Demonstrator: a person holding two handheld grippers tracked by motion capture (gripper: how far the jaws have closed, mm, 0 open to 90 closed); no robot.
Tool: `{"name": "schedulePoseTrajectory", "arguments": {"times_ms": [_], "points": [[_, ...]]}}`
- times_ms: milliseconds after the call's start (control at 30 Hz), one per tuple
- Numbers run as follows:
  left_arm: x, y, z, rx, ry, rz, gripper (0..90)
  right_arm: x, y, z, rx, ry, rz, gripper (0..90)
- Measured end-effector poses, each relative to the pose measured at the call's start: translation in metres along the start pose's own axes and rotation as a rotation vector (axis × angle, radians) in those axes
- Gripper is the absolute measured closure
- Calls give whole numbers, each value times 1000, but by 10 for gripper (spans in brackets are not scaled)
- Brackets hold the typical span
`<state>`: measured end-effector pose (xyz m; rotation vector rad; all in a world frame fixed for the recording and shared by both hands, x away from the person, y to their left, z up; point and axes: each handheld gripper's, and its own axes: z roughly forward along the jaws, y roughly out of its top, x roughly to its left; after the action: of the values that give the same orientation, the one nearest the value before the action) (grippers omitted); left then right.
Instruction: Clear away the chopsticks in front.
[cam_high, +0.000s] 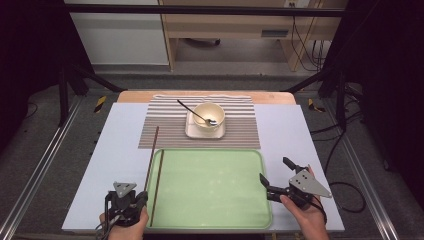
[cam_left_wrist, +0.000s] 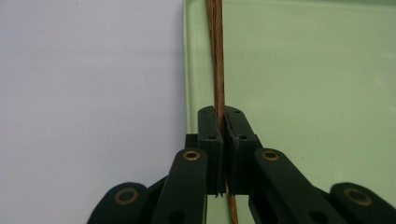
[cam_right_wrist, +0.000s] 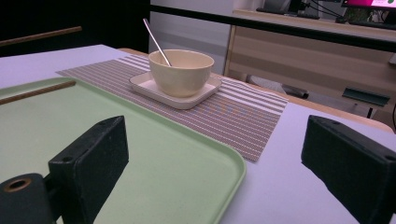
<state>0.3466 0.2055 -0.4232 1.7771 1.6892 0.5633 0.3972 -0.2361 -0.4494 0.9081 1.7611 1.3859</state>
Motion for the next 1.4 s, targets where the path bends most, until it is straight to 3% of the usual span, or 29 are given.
{"name": "schedulePoseTrajectory", "arguments": {"times_ms": [600,967,1400], "points": [[5,-10,-3,9,4,-28,863,2,-1,2,6,-2,-15,80],[-2,-20,6,88,-3,-20,862,4,-2,3,24,-1,-18,78],[-5,-25,11,132,-18,-32,862,5,-1,3,28,3,-7,76]]}}
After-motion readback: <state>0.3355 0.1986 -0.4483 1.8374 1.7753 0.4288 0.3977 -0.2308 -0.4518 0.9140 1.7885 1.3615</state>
